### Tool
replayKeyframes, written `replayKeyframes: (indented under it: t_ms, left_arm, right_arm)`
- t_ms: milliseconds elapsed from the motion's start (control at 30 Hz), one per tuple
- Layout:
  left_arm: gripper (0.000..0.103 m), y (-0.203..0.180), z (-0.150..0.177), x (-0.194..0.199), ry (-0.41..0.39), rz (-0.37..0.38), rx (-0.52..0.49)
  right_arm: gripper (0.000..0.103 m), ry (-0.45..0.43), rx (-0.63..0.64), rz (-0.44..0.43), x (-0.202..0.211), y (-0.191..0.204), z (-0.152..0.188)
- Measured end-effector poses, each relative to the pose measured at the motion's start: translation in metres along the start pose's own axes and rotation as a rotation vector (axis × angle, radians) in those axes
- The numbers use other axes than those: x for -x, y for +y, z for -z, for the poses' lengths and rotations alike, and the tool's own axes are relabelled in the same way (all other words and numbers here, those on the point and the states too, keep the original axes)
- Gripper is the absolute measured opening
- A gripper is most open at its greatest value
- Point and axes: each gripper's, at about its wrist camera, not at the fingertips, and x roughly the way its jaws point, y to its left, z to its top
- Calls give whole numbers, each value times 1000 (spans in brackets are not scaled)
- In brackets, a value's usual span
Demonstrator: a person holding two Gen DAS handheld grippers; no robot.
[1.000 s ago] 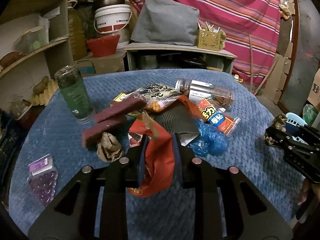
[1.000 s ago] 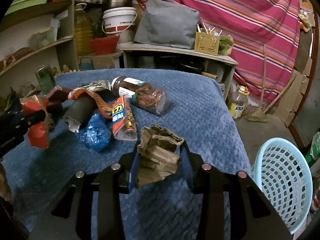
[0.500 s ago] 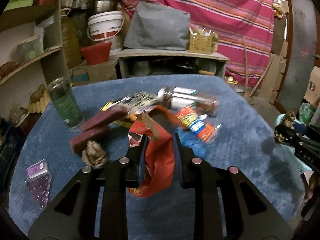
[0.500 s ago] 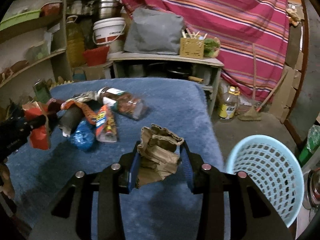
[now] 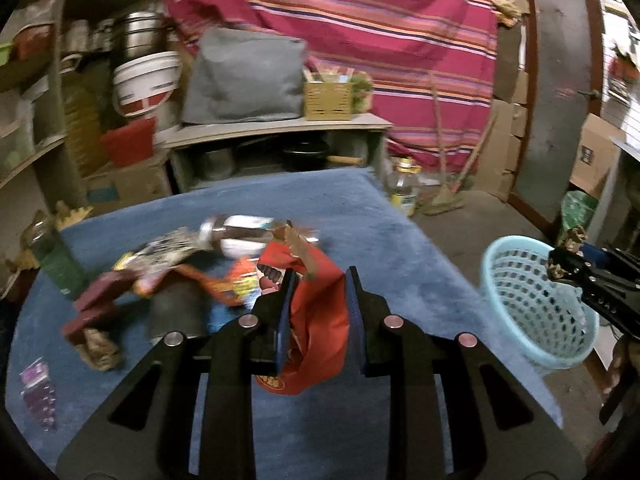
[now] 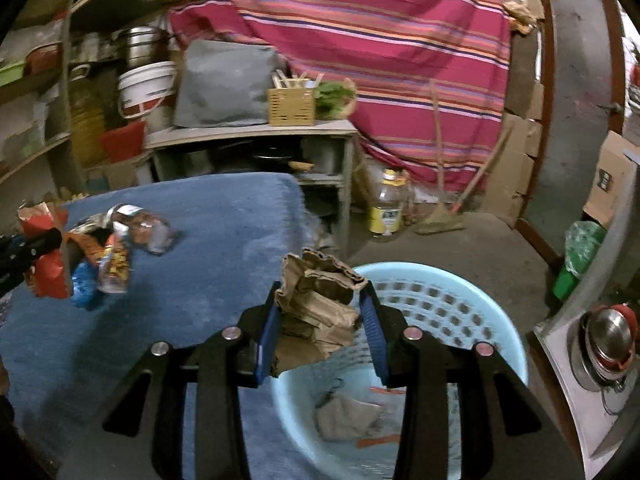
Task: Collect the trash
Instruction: 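Carry both items to the blue basket while the left tool opens, dropping the red bag, then open the right tool to drop the brown paper into the basket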
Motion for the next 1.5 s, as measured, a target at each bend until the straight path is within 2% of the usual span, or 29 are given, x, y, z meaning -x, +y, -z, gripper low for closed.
replayKeyframes:
  t_ms: [233, 600, 833, 1067, 1167, 1233, 1367, 1500]
  left_arm:
    - [24, -64, -3, -23, 16, 106, -38]
    - [24, -152, 3, -49, 43, 226, -116]
    - [24, -193, 6, -61, 69, 283, -153]
    - [24, -208, 2, -71, 89, 295, -152]
    - [36, -206, 3, -75, 103, 298, -140]
    - [48, -204, 3, -74, 99, 294, -140]
    - [54, -203, 2, -72, 87, 279, -147]
    - [70, -186, -4, -66, 55, 222, -134]
  right_arm:
    - [39, 34, -47, 35, -6, -48, 10]
    - [39, 59, -161, 96, -6, -119, 28]
    - [39, 71, -191, 112, -7, -137, 37]
    - [39, 82, -196, 108, -10, -142, 40]
    - [39, 84, -194, 105, -12, -141, 38]
    - [39, 86, -189, 102, -13, -140, 38]
    - [39, 94, -180, 101, -15, -137, 39]
    - [39, 103, -172, 100, -19, -132, 37]
